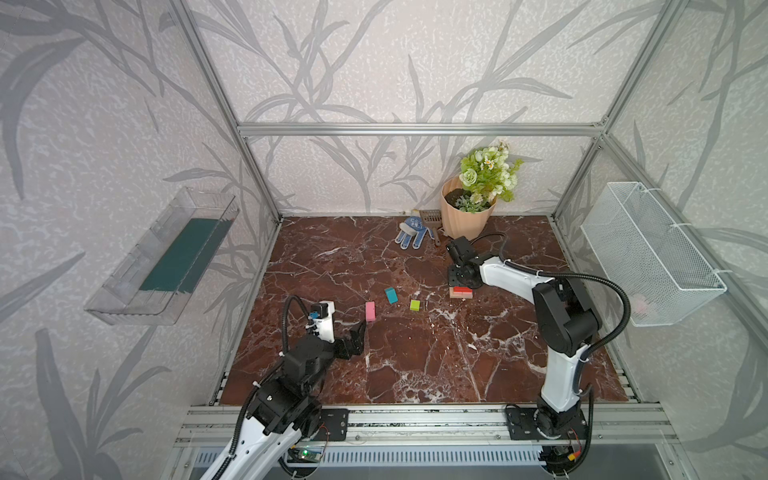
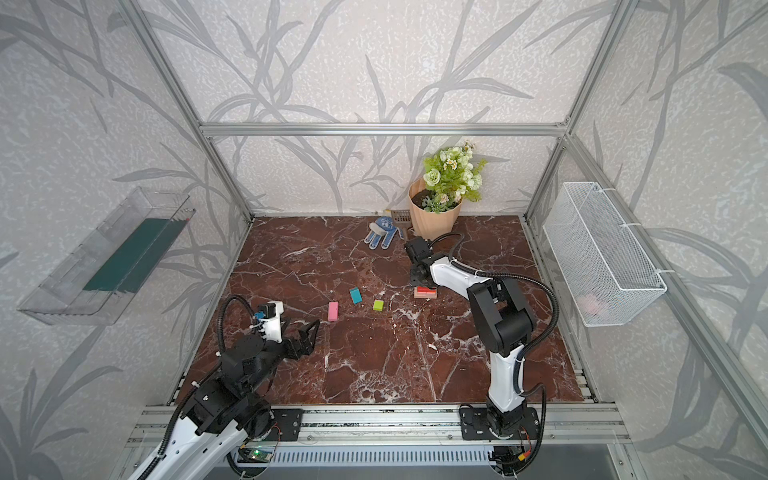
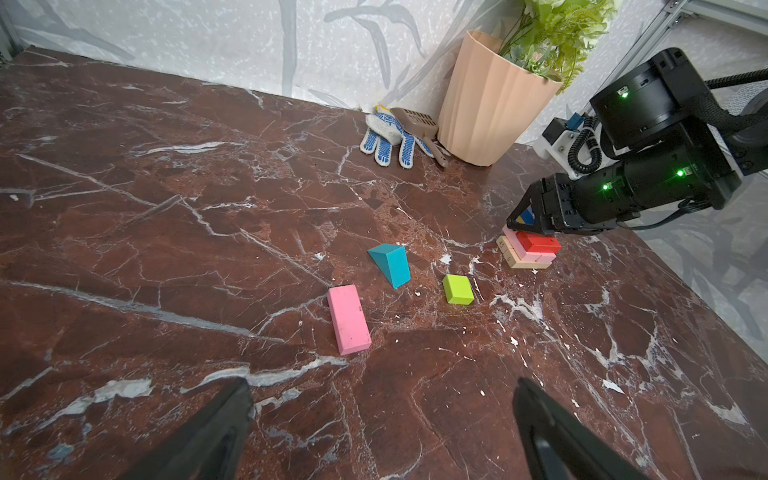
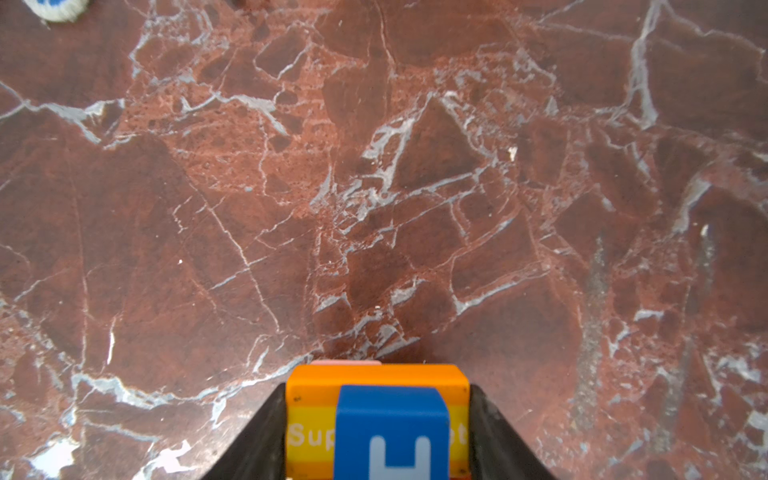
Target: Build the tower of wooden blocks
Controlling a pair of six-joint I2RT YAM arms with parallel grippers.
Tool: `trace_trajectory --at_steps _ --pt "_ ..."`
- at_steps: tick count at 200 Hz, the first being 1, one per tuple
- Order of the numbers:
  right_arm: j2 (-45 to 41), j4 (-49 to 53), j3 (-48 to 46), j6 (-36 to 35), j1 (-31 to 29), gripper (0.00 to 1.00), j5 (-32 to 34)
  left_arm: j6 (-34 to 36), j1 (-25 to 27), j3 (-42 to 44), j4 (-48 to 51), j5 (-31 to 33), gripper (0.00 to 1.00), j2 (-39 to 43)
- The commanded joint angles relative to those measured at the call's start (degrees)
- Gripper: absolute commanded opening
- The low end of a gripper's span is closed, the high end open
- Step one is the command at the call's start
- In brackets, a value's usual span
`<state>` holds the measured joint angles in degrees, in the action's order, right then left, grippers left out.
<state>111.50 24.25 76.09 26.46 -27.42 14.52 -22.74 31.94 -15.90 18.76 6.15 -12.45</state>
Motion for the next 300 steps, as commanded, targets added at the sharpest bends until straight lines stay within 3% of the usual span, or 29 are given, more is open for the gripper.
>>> trace_trajectory --at_steps 1,111,208,253,300 --pt "-1.5 1.0 -0.8 0.5 0.3 0.57 0.7 -0.2 0.3 -0.5 -0.1 0.8 0.99 0.7" --pt "-1.5 1.3 -0.5 0.5 0.3 0.59 0.8 -0.3 0.3 -0.5 -0.1 0.8 0.99 0.6" --pt "-3.7 2.2 0.5 -1.1 0.0 0.85 0.9 -0.3 0.3 -0.5 -0.1 0.8 0.99 0.6" --pt "-8.8 2.2 -1.6 -2.5 -1.0 0.86 1.0 -0.3 0.3 -0.5 0.0 0.8 0.99 0.6" --pt "-21.3 0.2 -8.9 -3.4 -2.6 0.88 -1.5 -0.3 0.3 -0.5 0.0 0.8 0.99 0.6"
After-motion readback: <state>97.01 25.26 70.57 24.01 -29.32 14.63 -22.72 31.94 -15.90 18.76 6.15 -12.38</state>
